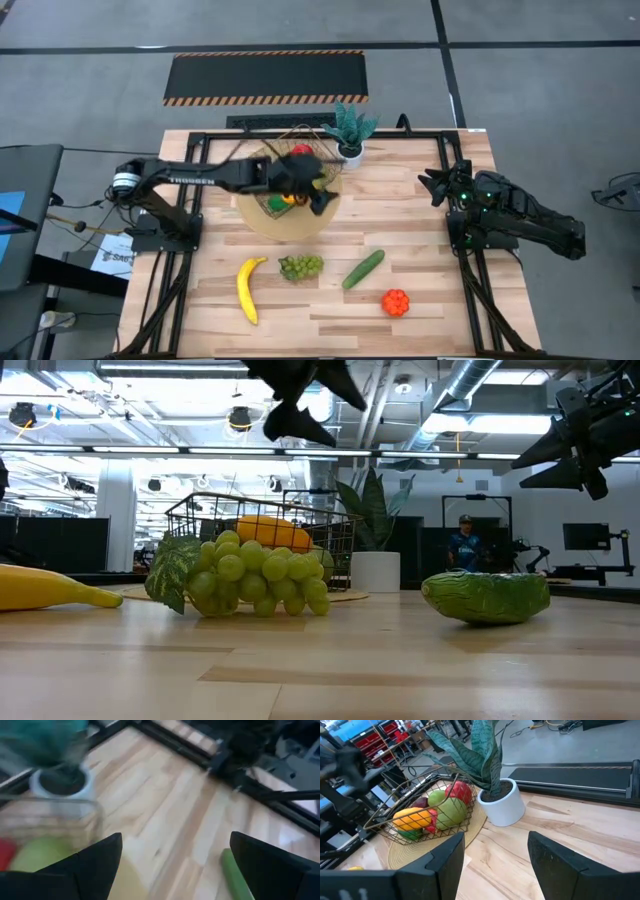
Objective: Build produce basket
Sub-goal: Put the pumpkin into the wire basket
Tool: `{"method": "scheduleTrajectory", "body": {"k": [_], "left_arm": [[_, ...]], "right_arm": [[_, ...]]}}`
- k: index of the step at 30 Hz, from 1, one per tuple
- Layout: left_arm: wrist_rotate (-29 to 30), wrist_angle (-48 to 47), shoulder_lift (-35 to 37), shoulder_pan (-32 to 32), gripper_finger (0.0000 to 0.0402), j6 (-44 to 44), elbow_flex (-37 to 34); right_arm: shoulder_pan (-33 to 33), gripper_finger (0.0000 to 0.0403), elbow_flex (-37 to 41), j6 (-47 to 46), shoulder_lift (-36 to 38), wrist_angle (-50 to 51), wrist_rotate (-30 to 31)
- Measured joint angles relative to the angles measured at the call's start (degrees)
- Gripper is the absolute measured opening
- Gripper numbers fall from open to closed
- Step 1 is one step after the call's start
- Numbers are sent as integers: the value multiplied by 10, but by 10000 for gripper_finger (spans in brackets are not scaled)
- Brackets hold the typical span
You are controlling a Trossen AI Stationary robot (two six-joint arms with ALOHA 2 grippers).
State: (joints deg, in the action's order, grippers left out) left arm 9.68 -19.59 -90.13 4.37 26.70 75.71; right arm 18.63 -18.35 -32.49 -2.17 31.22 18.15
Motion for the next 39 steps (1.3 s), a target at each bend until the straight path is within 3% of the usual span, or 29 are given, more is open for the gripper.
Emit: {"method": "scheduleTrajectory", "body": {"k": [6,13,21,26,28,33,39], "left_arm": [[54,17,-41,-82,355,16,-1],[53,20,-95,-157,354,30,-1],[113,34,-118,-201,354,58,-2],[119,149,-164,-215,354,36,0],[115,196,-194,-220,354,5,20],[60,202,-273,-222,354,-71,109],[-11,210,-390,-222,354,-164,264]], "right_arm": [[2,240,0,0,0,0,0],[2,240,0,-4,0,3,-2],[2,240,0,-5,0,4,-2],[2,240,0,-5,0,1,-2],[2,240,0,-5,0,3,-2],[1,240,0,-7,0,6,-3],[1,240,0,-13,0,15,-10]]}}
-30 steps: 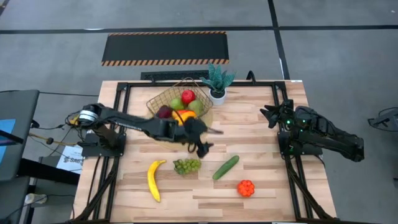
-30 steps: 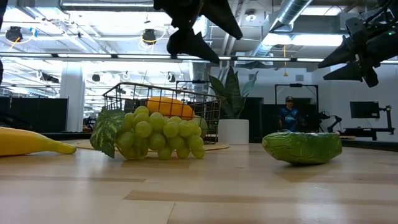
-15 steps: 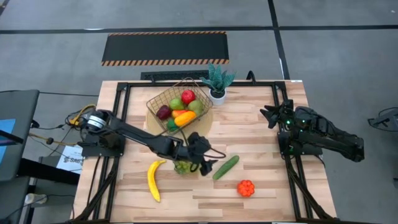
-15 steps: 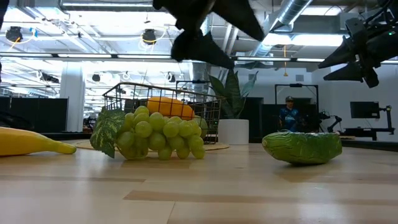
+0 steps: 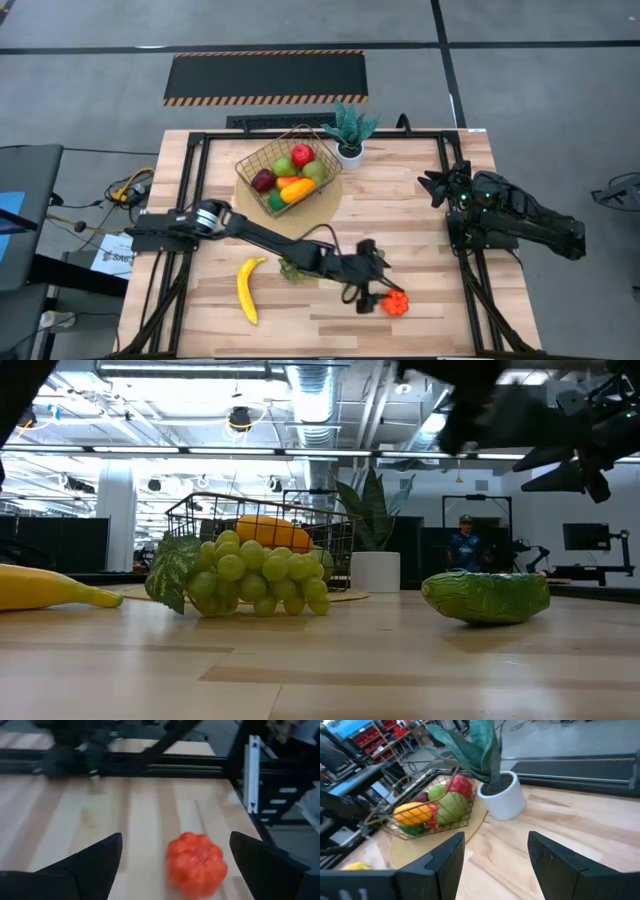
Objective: Build produce basket
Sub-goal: Put the pumpkin into the wire basket
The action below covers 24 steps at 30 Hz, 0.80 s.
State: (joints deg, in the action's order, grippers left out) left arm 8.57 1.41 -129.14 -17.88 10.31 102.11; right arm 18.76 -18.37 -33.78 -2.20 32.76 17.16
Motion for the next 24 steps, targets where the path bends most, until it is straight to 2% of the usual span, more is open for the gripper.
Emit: {"method": "scheduleTrajectory", "body": {"k": [6,10,14,24], "left_arm": [[-58,-12,-113,-8,354,-32,153],[-64,-23,-165,-11,354,-32,211],[-38,-24,-193,-11,354,-30,223],[-29,-29,-229,-15,355,6,226]], "right_arm": [[0,240,0,-3,0,1,-8],[0,240,0,-3,0,3,-8],[0,240,0,-3,0,2,-9],[0,240,0,-3,0,2,-9]]}}
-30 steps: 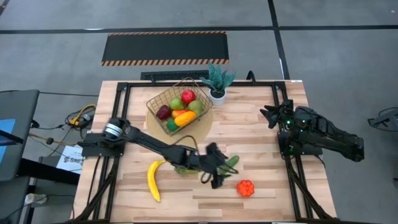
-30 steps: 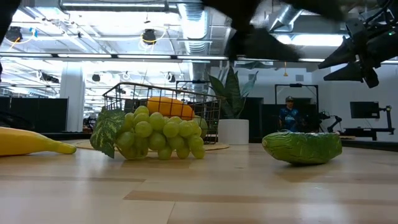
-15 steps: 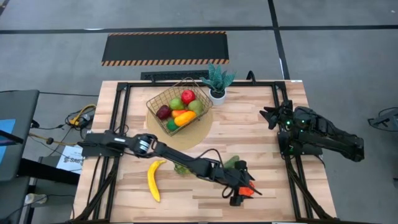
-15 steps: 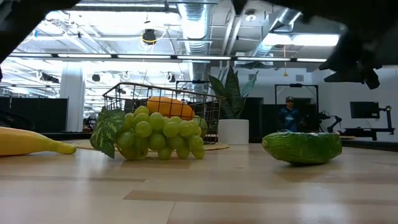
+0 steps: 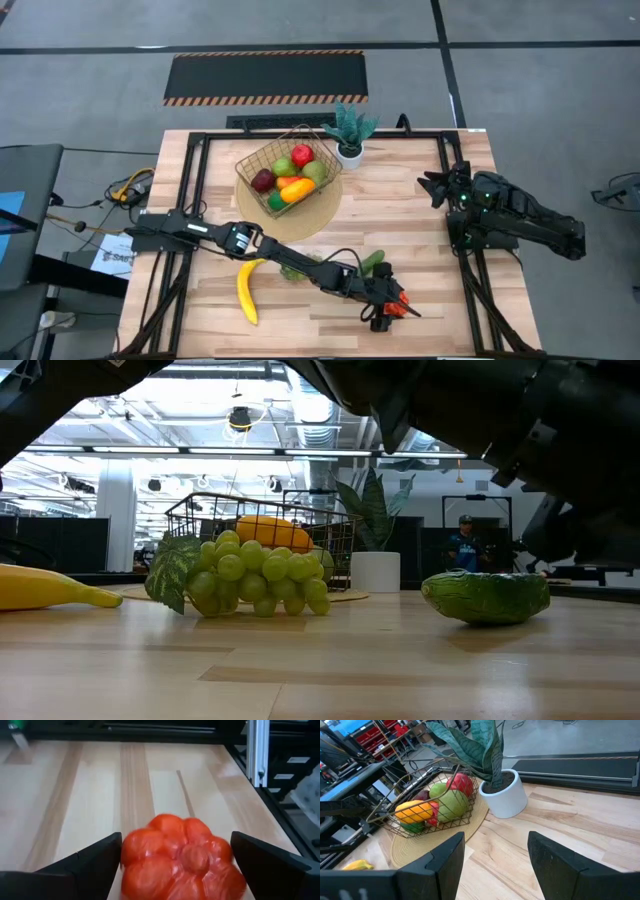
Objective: Build produce basket
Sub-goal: Put the pumpkin into the wire basket
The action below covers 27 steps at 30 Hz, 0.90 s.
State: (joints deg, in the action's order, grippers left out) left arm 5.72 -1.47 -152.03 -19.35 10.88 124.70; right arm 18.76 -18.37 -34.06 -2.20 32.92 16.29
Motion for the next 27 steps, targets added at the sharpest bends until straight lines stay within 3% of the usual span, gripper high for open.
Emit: {"method": "scheduleTrajectory", "body": {"k": [7,16,21,27], "left_arm": [[-6,-13,-1,0,350,1,0],[-16,-20,0,-2,277,20,0],[-20,-53,-3,-1,273,31,30],[-24,-156,-1,13,278,39,103]], "right_arm": [[0,240,0,0,0,0,0],[0,240,0,0,0,0,0],[0,240,0,0,0,0,0],[0,240,0,0,0,0,0]]}}
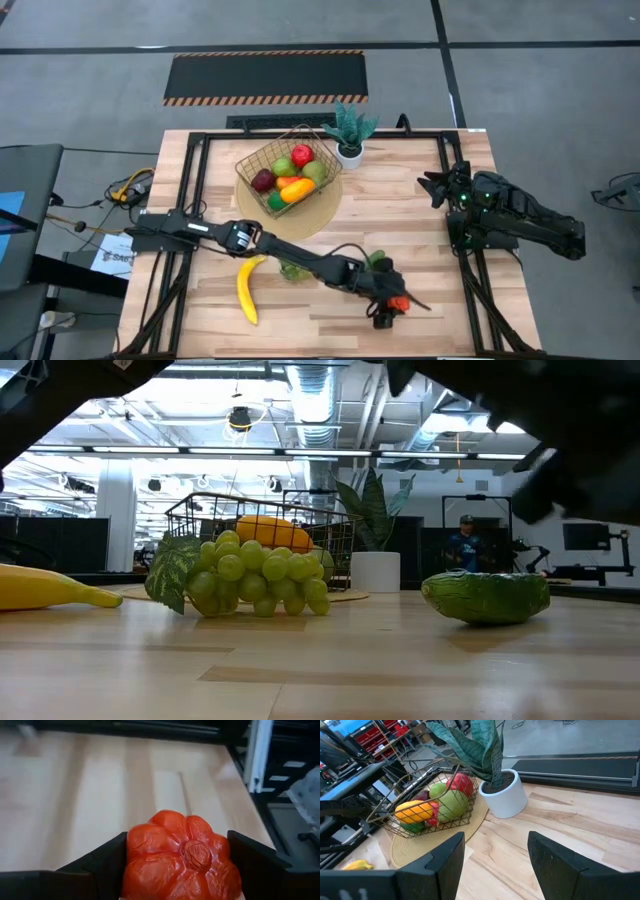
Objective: Build produce basket
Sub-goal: Put the pumpkin into the wire basket
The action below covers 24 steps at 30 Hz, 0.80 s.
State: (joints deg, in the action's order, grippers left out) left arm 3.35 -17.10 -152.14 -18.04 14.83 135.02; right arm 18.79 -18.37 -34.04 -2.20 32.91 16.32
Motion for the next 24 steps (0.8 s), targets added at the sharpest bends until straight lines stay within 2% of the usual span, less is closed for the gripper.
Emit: {"method": "scheduleTrajectory", "body": {"k": [13,24], "left_arm": [[56,-94,139,71,278,-11,-9],[161,-270,264,156,282,-37,-9]], "right_arm": [[0,240,0,0,0,0,1],[0,240,0,0,0,-1,2]]}}
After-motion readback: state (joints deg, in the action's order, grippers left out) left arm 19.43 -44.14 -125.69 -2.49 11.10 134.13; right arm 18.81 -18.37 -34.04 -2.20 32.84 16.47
